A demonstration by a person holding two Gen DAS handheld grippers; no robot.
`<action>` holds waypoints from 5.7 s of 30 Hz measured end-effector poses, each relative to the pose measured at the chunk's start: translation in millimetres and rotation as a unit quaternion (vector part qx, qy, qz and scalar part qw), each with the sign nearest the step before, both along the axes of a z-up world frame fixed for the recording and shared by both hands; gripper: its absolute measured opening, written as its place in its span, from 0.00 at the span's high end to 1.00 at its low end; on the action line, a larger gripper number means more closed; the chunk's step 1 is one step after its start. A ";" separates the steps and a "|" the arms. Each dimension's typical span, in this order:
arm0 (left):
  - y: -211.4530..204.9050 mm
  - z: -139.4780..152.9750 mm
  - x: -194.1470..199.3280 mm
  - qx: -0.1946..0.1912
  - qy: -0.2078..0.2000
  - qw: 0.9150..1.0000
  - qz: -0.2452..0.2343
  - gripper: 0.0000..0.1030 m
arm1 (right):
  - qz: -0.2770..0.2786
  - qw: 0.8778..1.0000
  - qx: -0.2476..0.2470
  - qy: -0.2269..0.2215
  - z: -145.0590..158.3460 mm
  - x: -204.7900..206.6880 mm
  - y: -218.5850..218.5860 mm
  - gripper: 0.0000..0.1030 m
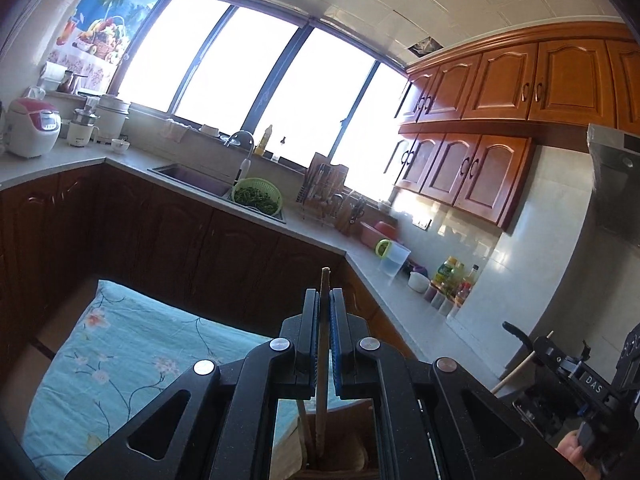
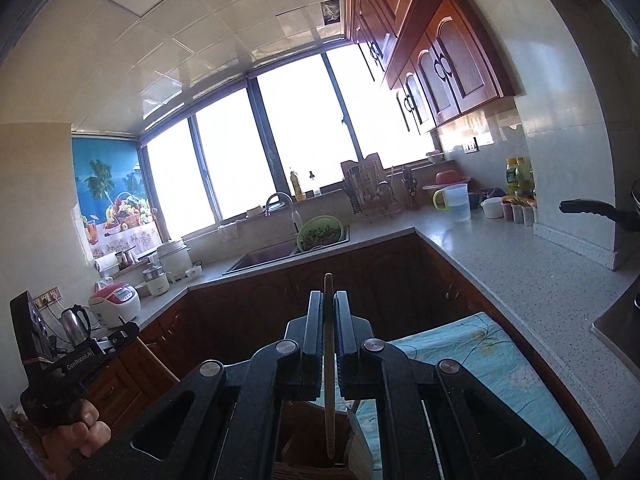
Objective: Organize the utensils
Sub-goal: 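Lower the chopsticks into the holder slots and open both grippers, then move both open grippers back over the remaining utensils, then close the right gripper on a thin metal chopstick while the left grasps another, then lift both metal chopsticks and carry them over the wooden holder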
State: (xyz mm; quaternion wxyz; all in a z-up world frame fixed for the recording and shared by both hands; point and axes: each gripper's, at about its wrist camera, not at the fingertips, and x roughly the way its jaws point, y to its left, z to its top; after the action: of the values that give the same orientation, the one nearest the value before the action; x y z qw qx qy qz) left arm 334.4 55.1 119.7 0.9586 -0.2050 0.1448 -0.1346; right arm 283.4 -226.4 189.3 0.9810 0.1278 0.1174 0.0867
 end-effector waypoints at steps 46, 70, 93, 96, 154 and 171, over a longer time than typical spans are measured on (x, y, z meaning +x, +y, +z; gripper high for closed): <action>-21.0 -37.8 -4.4 0.066 0.058 0.996 0.004 0.16 | -0.002 0.995 0.070 0.069 -75.9 0.0 -19.0 0.10; 3.9 -75.0 -154.7 0.075 0.173 0.982 0.013 0.10 | -0.018 0.987 0.058 0.147 -155.2 -141.5 -25.6 0.04; -21.7 -96.8 -163.0 0.118 0.222 0.968 -0.016 0.11 | -0.002 0.980 -0.009 0.200 -193.9 -157.0 -9.0 0.18; -28.3 -102.1 -154.7 0.122 0.231 0.965 -0.026 0.11 | 0.003 0.977 -0.009 0.215 -199.3 -149.4 -8.7 0.28; -72.5 -105.7 -42.6 0.113 0.220 0.958 -0.147 0.97 | 0.042 0.974 -0.035 0.221 -158.8 -88.2 3.7 0.96; -11.2 -36.8 -132.4 0.072 0.130 0.978 -0.147 0.97 | 0.050 0.992 -0.019 0.112 -73.6 -131.8 3.5 0.96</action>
State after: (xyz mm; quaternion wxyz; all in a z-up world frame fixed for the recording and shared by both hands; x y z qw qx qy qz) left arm 202.0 43.8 83.0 0.9135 -0.1280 0.3062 -0.2354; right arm 151.6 -222.9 115.6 0.9584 0.1120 0.2341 0.1190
